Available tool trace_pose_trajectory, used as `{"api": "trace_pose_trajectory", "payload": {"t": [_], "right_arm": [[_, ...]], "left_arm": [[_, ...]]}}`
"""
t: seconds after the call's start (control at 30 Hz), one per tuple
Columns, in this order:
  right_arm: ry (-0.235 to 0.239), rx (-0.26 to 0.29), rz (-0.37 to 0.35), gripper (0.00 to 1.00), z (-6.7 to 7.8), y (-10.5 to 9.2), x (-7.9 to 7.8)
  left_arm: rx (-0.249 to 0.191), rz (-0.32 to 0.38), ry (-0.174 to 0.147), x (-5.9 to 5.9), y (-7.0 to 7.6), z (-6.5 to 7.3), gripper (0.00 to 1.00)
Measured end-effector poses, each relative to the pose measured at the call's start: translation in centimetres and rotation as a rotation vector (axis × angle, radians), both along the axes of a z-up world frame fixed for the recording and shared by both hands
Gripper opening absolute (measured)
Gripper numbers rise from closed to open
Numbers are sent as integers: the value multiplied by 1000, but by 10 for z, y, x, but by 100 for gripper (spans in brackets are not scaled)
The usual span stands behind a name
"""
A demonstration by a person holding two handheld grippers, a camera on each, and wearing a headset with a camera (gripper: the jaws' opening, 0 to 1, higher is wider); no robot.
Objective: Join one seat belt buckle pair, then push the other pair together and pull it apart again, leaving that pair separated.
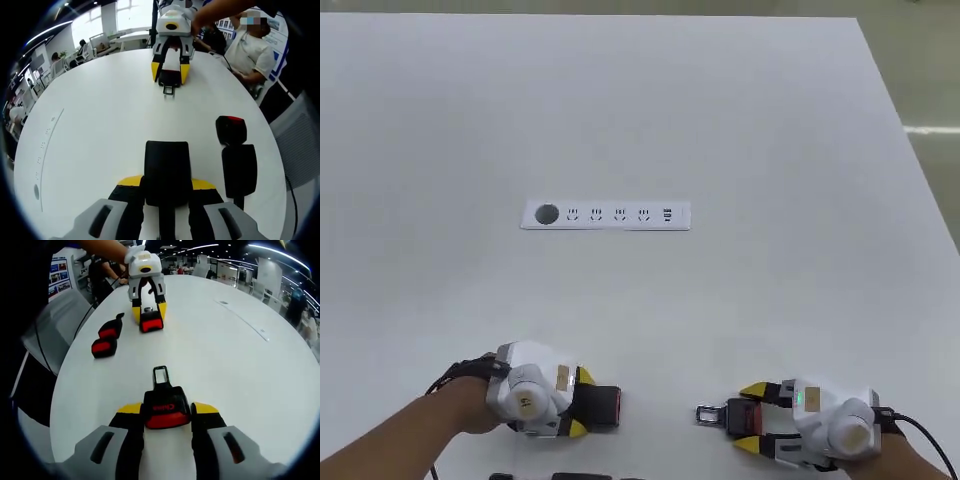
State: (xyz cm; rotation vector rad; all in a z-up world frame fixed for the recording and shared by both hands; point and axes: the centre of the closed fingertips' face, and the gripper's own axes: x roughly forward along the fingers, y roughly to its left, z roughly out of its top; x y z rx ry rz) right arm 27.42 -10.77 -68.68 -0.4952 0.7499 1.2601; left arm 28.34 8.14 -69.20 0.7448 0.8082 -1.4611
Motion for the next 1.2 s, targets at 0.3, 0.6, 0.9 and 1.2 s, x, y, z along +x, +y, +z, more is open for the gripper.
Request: {"api": "trace_pose_trajectory", "payload": {"t": [0.3,0.6,0.9,1.2], "right_arm": [[16,-6,-93,46,5,-2,1],[-32,46,-236,57,21,-2,10],[-118,134,-440,63,51,6,18],[-193,177,-602,70,71,0,14]], "left_arm": [[16,30,15,-3,1,2,51],[-34,128,45,-4,-2,23,62],[-93,387,40,11,7,50,78],[-211,559,16,5,16,83,90]]}}
